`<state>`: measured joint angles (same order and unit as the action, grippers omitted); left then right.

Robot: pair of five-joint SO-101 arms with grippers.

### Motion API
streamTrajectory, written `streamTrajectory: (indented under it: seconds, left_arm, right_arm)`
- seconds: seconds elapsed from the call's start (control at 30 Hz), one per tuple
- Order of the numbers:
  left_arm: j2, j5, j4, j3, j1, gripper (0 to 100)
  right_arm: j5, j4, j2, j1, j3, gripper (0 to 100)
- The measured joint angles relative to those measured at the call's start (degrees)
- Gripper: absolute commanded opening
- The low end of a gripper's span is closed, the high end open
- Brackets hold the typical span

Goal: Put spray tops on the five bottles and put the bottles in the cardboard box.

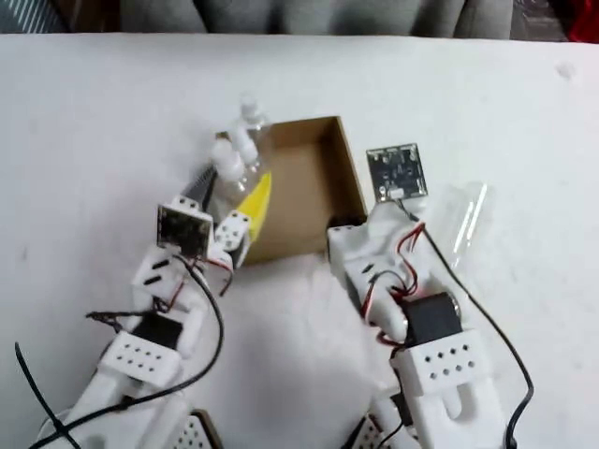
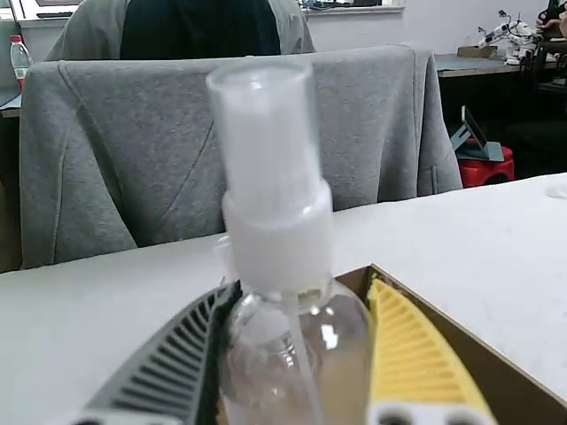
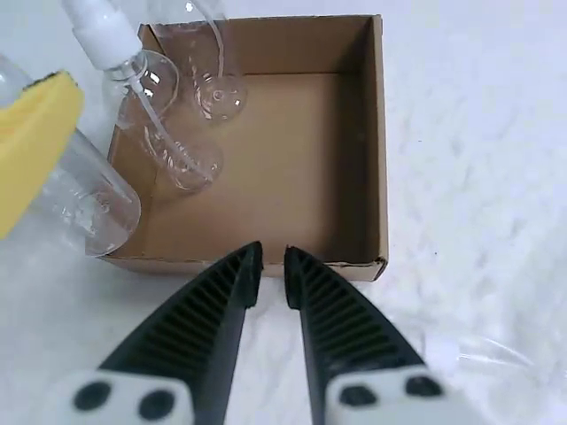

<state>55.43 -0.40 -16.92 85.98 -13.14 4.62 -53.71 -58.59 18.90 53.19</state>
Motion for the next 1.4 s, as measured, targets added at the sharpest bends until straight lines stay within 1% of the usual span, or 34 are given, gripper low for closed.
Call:
streamTrajectory:
  seconds: [0.13, 0.37, 0.57, 0.83, 1.4]
  left_arm:
    - [-0.1, 0.0, -0.3, 0.0, 0.0, 2]
    - [-0.1, 2.4, -0.3, 0.0, 0.0, 2]
    - [-0.1, 2.5, -0.3, -0.6, 0.0, 2]
    - [-8.8, 2.7, 1.6, -8.7, -0.5, 2]
    - [-9.5, 2.9, 1.8, -9.0, -0.6, 2]
  right_arm:
    - [0.0, 0.0, 0.0, 0.0, 0.0, 1.5]
    - [0.0, 0.0, 0.0, 0.0, 0.0, 1.5]
    - [0.0, 0.0, 0.0, 0.1, 0.0, 1.5]
    - [0.0, 0.0, 0.0, 0.1, 0.0, 1.5]
    - [0.0, 1.1, 0.0, 0.1, 0.0, 1.5]
